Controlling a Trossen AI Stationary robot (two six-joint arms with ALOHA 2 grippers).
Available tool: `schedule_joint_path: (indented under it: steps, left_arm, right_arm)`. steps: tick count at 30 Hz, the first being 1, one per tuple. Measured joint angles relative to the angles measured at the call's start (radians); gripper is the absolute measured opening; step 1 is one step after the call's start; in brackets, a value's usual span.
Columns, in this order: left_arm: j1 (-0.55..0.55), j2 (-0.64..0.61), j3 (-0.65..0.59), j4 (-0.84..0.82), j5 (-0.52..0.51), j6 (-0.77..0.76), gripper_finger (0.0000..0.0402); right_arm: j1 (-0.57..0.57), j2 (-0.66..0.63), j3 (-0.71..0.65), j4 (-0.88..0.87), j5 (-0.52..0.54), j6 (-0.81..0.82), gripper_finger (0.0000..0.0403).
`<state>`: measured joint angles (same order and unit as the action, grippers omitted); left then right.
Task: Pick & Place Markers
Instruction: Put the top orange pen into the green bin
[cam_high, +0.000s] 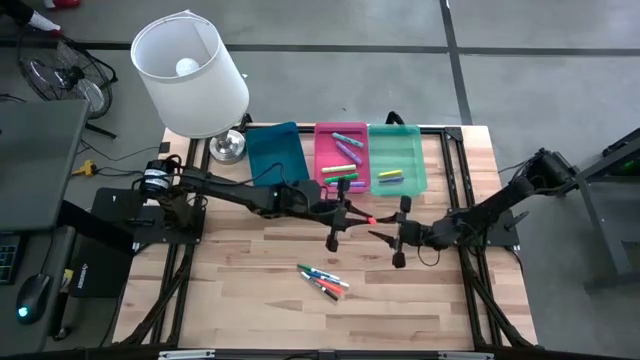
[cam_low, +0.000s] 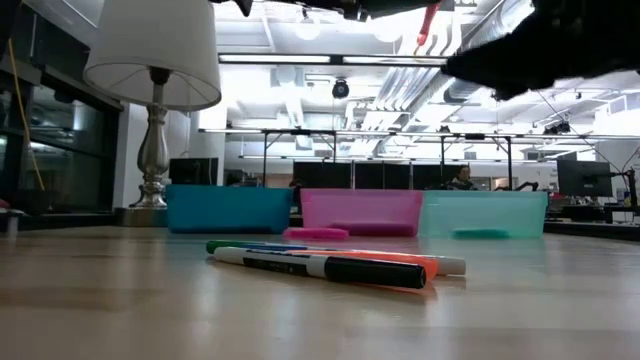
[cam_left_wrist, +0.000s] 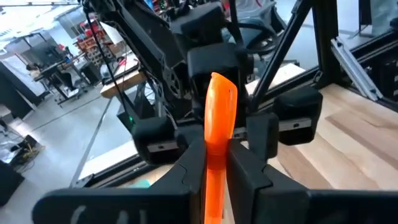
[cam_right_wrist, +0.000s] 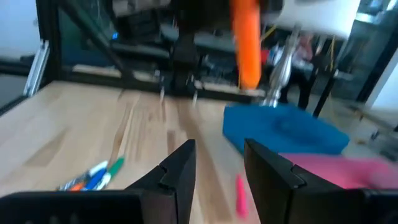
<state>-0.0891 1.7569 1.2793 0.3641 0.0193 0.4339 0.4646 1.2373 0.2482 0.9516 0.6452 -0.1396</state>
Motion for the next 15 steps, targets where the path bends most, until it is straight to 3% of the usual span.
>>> schedule_joint_path:
  steps: [4,8,15]
  left_arm:
    - [-0.001,0.000,0.000,0.018,0.001,-0.020,0.0031]
    - [-0.001,0.000,0.000,0.050,0.001,-0.028,0.0031]
    - [-0.001,0.000,0.000,0.054,-0.001,-0.027,0.0031]
  right_arm:
    - [-0.026,0.000,0.001,0.092,-0.026,-0.071,0.0123]
    - [-0.067,0.000,0.001,0.170,-0.123,-0.099,0.0123]
    - [-0.130,0.000,0.054,0.161,-0.236,-0.118,0.0123]
